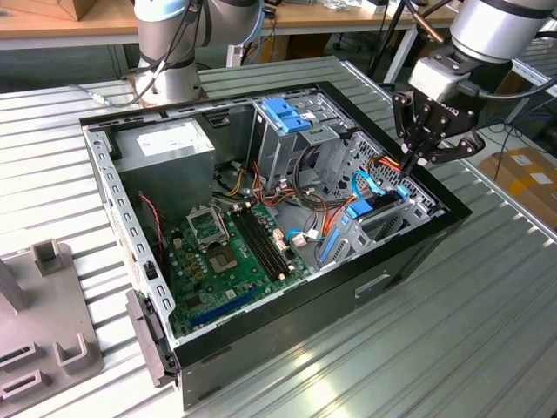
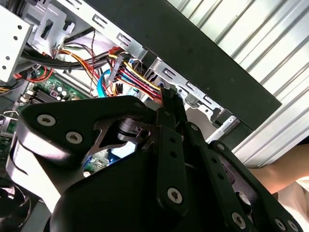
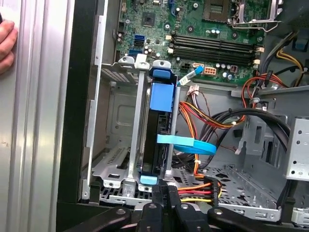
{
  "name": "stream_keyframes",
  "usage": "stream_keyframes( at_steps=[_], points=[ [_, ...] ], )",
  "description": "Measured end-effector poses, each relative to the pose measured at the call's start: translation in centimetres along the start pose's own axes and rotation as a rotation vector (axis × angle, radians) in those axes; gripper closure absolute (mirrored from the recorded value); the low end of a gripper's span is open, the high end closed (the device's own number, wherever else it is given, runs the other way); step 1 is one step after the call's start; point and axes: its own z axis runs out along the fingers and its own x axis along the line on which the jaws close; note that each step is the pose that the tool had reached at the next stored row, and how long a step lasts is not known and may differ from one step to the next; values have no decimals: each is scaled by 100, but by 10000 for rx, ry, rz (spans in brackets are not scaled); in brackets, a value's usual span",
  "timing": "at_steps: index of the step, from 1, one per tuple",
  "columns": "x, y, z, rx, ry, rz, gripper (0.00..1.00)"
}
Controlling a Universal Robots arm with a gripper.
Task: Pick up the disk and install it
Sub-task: 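Insert the second disk wire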
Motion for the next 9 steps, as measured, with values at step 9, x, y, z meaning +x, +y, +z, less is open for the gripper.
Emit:
stream_keyframes(
  at_steps=[9],
  points=[
    [-1,6,0,2,-48,161,84]
  ],
)
